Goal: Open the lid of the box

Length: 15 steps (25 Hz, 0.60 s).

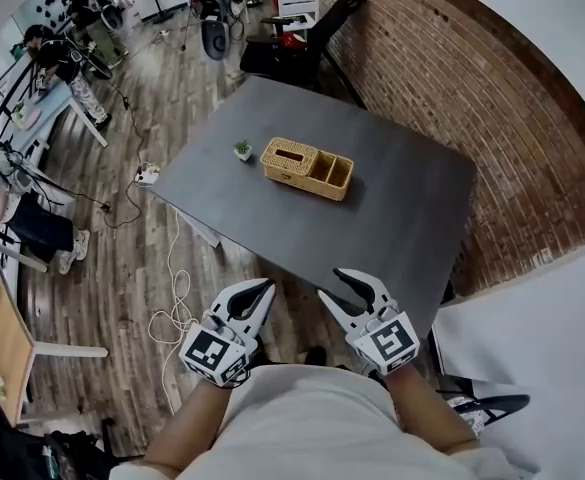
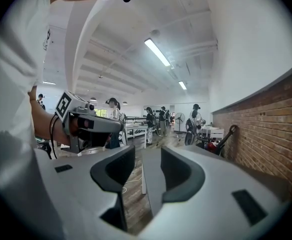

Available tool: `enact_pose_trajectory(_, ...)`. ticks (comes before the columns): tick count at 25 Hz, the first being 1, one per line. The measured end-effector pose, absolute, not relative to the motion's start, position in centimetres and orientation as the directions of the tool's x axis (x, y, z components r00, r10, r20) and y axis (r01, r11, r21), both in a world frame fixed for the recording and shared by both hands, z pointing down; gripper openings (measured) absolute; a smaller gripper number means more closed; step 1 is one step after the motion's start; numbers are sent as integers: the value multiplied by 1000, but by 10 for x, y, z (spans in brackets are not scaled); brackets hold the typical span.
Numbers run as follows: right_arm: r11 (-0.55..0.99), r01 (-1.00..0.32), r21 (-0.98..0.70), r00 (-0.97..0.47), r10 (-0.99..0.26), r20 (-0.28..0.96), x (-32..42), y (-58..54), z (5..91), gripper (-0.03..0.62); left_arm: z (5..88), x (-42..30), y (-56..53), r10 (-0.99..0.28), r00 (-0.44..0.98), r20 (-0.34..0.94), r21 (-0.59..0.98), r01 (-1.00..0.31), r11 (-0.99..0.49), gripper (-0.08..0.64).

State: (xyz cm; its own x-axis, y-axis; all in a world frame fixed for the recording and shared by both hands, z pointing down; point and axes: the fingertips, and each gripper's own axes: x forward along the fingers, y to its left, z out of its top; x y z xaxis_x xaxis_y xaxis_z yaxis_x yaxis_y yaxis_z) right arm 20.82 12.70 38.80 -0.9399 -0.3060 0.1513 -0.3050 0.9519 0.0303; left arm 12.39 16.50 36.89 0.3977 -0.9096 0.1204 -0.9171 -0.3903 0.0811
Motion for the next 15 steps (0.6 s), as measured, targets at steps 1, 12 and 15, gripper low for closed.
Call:
enact_pose_trajectory(1,953,-301,36,-940,-303,159,208,126,388,172,368,124,162,-909,399,118,83,-917,-391,12)
enact_pose_trajectory(12,947,-313,67,-930,-320,183,197,104,384,186,363,120,125,-884,455,106,62,-890,-451,12)
enact_pose_trajectory(15,944,-322,76,-924,-331,190,190,94,384,186,361,110,113,-878,466,107,48,-885,-463,12)
